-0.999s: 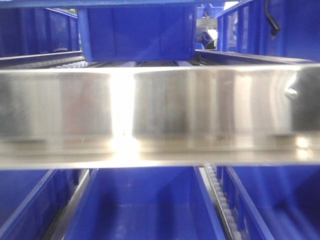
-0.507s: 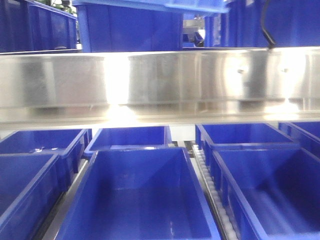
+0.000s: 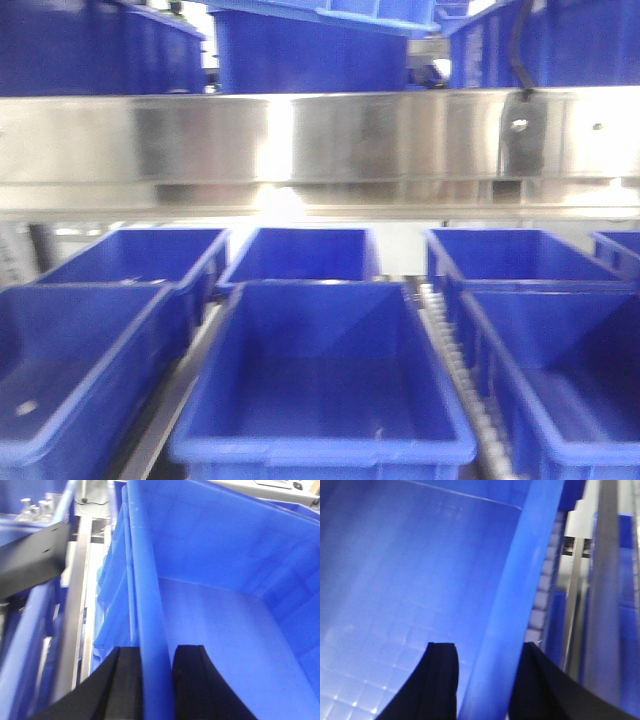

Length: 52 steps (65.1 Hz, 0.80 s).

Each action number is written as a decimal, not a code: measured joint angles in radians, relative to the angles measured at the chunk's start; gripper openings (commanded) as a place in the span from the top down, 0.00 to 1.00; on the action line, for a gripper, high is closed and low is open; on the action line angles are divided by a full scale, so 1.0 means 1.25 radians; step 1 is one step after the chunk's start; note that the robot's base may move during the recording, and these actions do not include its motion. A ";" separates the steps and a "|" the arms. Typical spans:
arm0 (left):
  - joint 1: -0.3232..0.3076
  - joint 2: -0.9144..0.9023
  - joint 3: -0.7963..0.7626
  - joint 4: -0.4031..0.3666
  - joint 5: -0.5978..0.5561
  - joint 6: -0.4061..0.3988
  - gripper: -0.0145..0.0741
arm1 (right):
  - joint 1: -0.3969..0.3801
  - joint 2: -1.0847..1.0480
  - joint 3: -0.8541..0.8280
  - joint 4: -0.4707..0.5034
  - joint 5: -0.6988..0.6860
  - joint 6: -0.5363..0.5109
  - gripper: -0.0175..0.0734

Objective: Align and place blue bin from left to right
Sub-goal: 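Drive the base away from the rack while holding the bin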

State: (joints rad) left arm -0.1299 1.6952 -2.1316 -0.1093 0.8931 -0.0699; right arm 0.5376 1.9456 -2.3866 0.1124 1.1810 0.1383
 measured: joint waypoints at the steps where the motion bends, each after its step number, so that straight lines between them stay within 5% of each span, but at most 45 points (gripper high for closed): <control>1: 0.000 0.000 0.000 0.000 -0.001 0.000 0.96 | 0.000 0.000 0.000 0.000 0.000 0.000 0.98; 52: 0.001 0.000 0.000 0.001 -0.004 0.000 0.96 | 0.000 0.002 0.000 0.000 0.000 0.000 0.98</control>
State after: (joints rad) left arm -0.1282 1.6952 -2.1316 -0.1075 0.8886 -0.0699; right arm 0.5376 1.9478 -2.3866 0.1124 1.1810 0.1383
